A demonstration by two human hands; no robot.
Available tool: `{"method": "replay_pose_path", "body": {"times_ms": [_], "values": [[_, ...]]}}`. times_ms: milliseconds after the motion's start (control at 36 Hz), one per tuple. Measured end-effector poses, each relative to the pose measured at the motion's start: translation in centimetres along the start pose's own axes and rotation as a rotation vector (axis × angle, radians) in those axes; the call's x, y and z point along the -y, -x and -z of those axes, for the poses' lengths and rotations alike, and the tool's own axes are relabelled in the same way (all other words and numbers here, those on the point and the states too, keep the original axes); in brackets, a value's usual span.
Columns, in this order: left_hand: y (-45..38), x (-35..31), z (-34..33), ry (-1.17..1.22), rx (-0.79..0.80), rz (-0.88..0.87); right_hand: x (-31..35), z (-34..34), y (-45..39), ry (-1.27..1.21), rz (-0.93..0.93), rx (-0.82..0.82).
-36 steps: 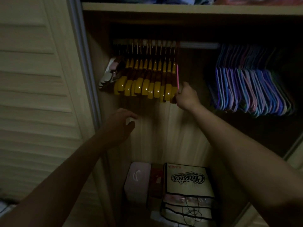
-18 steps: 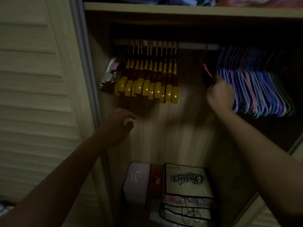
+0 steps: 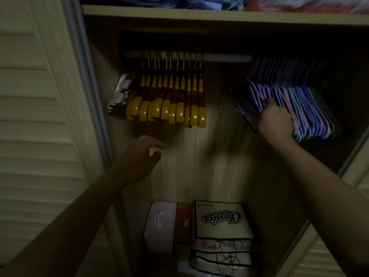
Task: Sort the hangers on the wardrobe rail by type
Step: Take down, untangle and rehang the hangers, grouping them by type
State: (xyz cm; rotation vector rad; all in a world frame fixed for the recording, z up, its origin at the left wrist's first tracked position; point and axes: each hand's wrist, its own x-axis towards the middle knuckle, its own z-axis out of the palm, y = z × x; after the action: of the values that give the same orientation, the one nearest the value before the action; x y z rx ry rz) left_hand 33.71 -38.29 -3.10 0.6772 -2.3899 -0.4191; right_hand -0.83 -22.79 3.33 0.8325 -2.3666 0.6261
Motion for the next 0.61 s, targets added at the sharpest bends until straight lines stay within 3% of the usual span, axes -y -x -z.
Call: {"method": "replay_pose_path", "body": {"times_ms": [417,500,611], "values": [[-0.6,0.4,0.3,-0.028,-0.015,-0.034,-2.0,0.0,0.9,-0.084,-0.126,0.024],[-0.7,-0.5,0.2,-0.002,0.010,-0.043,-1.3,-0.1,1.6,-0.055,-0.113,-0.090],[-1.1,-1.1,-0.3,0.001,0.006,-0.037,0.5,0.3,2.5,0.027,0.098,-0.325]]}}
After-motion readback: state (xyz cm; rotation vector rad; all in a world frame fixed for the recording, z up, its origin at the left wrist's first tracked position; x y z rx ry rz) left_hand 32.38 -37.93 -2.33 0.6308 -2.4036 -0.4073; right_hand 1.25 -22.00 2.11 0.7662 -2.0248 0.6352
